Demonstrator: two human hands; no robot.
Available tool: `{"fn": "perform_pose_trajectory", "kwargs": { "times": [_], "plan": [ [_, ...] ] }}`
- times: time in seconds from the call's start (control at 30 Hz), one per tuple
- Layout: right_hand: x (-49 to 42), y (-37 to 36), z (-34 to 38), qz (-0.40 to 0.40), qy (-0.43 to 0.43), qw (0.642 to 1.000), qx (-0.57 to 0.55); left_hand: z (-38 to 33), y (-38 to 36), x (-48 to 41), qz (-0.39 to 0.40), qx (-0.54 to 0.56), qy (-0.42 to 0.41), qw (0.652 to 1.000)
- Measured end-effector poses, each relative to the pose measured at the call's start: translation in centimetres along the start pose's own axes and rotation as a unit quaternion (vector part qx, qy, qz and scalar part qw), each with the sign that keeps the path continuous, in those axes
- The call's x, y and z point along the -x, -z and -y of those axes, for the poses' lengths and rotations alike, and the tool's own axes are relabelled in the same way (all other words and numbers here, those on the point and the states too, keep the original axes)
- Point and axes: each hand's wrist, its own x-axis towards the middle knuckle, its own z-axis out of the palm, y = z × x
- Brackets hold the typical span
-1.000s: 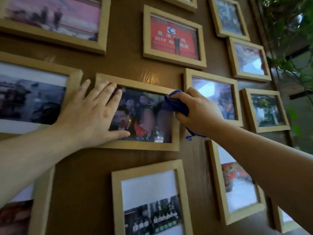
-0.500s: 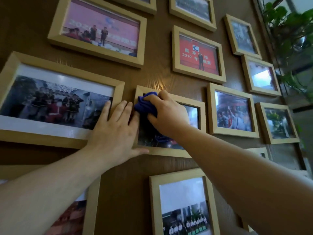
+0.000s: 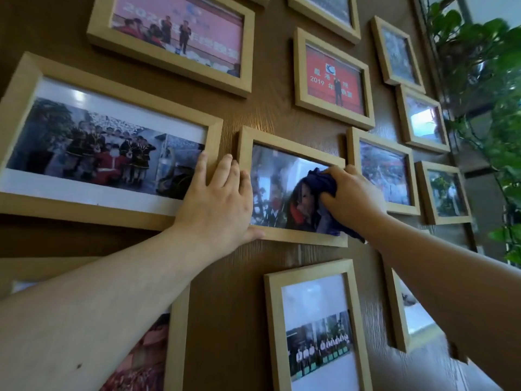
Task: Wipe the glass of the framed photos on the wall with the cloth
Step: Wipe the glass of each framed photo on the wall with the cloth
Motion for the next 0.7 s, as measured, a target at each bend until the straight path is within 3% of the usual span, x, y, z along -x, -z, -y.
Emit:
{"fn": "perform_pose_trajectory", "kwargs": {
  "times": [0.23,0.37,0.6,0.7],
  "plan": [
    [0.8,0.4,7.0,0.010,0.156,0.987,-0.035,-0.1,-0.5,0.0,-0.015,0.003,0.010,1.000],
    [1.3,0.6,6.8,0.031,0.201,0.979,-0.014,-0.1,-0.4,0.0,-0.015,0.002,0.007,1.000],
    [2.9,0.7,0.5,0.050,0.038,0.997,0.035,0.6,-0.2,-0.2,0.006,0.004,-0.014,1.000],
    [3.5,0.3,-0.1,0.058,0.010,0.997,0.042,0.7,-0.2,-0.1,0.005,0.005,-0.016,1.000]
  ]
}}
